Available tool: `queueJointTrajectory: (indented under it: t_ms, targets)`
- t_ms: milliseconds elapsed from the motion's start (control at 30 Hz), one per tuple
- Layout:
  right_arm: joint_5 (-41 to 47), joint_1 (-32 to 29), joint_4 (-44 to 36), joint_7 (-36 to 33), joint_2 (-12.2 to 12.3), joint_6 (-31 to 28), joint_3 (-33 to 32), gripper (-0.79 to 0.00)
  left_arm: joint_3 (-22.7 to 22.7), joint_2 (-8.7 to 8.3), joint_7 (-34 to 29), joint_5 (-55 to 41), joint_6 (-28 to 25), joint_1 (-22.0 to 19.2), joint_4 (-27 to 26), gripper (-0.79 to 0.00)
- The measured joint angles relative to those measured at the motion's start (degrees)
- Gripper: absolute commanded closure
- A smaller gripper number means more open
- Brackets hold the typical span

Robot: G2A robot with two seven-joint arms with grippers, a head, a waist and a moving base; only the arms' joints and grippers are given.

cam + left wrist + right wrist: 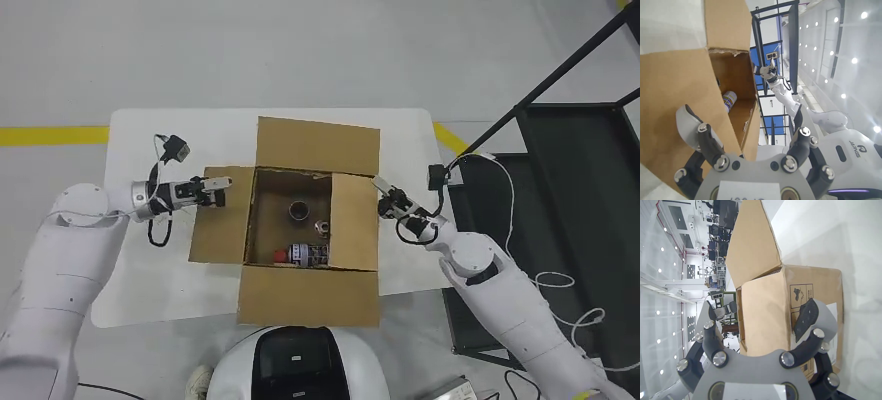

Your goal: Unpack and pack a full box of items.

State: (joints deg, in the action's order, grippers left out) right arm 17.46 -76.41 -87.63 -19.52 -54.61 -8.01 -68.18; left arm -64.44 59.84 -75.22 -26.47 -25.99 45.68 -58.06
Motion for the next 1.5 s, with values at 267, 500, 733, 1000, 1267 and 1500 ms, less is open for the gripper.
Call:
queueJointTrajectory:
  t_ms: [267,500,733,1000,1267,1500]
  targets:
    - [0.73,5.35,2.89,-2.21,-1.75,-0.36,3.85,-0.785,-11.24,-3.47,-1.09,-1.66,1.81,6.89,-9.89,-0.785]
    - [0.03,7.74,2.86,-2.39,-3.00,0.17,6.34,-0.785,-16.57,-4.99,-1.03,-1.24,3.99,11.68,-19.20,-0.785]
    - [-0.98,3.65,-1.42,-1.95,-2.39,-0.53,2.15,-0.785,-12.66,-4.60,-0.56,-0.69,8.82,10.60,-27.46,-0.785]
    - [-1.66,-8.13,-11.44,-2.61,-0.51,-1.11,-8.24,-0.785,3.42,-0.84,5.21,0.32,13.24,2.40,-24.90,-0.785]
    - [-1.48,-17.13,-17.22,-5.09,0.25,-2.73,-15.33,-0.785,17.71,4.21,13.09,5.49,12.49,-6.41,-14.88,-0.785]
    - [-0.11,-19.89,-18.68,-9.98,0.25,-4.06,-16.10,-0.785,22.67,7.03,18.12,6.67,11.69,-8.22,-6.94,-0.785]
